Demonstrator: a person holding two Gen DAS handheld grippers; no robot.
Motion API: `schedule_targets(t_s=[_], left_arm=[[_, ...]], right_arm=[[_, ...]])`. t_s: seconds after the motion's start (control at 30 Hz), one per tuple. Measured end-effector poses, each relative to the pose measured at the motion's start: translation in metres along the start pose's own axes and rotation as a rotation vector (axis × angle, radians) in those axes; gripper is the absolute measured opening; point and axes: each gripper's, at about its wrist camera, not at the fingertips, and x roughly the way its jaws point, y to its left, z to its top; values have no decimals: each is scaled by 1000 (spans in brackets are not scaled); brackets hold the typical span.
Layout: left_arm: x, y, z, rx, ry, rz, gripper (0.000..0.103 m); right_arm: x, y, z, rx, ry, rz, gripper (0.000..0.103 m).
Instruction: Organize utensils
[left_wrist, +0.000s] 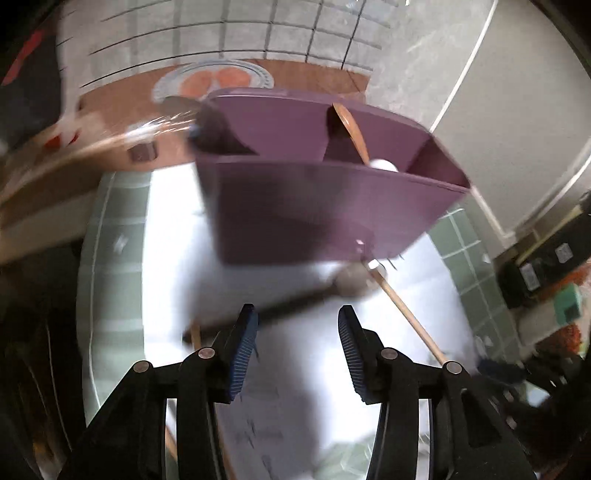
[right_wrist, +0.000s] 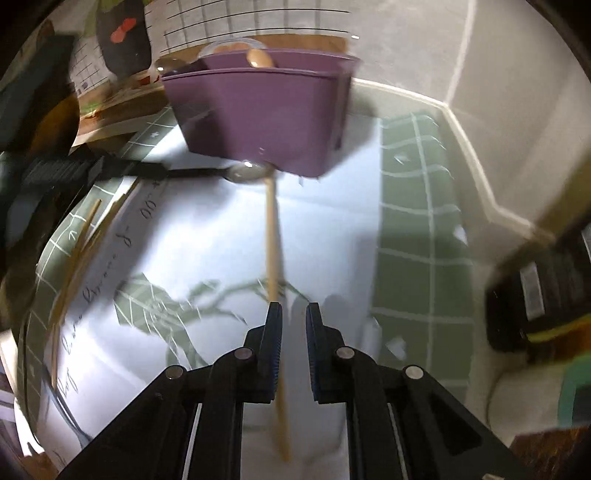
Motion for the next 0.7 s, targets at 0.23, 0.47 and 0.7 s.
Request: schedule_targets(t_s=[0.23, 0.47, 0.7], left_arm=[[29, 18, 0, -22, 102, -16, 48], [6, -21, -41, 107, 219, -108, 54], [20, -48, -8, 138, 164, -6, 54]], right_arm=[[-1, -22, -31, 42, 35, 77, 13], [9, -27, -23, 45, 27, 133, 15], [17, -30, -13, 54, 31, 164, 15]])
